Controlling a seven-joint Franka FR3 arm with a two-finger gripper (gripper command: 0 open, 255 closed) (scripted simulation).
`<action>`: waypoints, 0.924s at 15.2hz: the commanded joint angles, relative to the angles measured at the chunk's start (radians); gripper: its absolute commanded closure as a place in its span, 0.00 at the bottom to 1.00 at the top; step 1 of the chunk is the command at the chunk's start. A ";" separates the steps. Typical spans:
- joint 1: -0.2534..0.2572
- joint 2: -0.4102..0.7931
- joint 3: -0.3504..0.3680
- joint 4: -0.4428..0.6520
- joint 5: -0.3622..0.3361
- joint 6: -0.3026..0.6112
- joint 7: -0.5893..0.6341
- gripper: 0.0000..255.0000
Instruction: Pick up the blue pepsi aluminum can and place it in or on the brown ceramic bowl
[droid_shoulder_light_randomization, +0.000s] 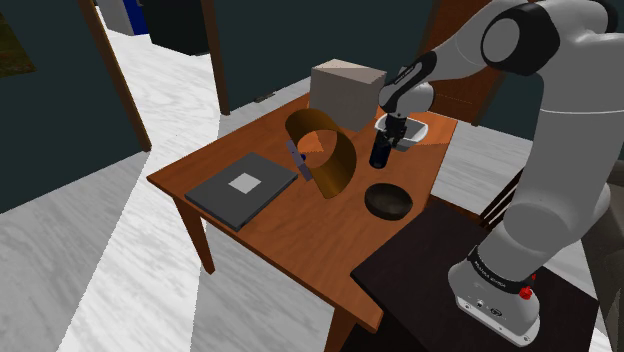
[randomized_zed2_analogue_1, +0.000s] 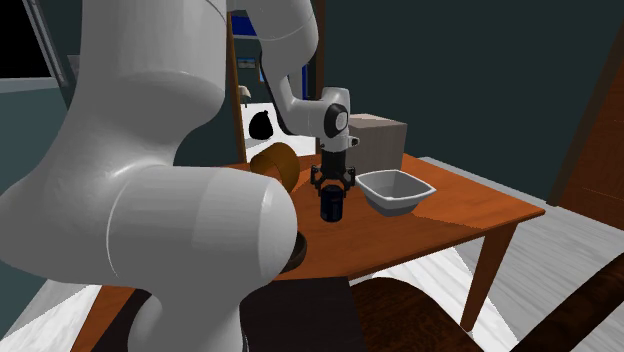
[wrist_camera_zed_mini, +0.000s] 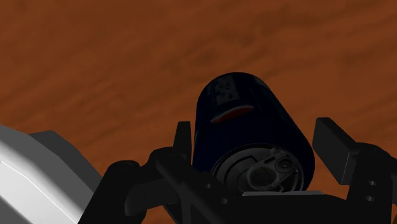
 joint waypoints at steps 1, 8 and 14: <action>0.000 0.002 0.000 -0.001 0.000 0.000 0.000 1.00; 0.000 0.002 0.000 -0.001 0.000 0.000 0.000 1.00; 0.012 -0.059 -0.016 0.006 -0.031 -0.064 0.021 1.00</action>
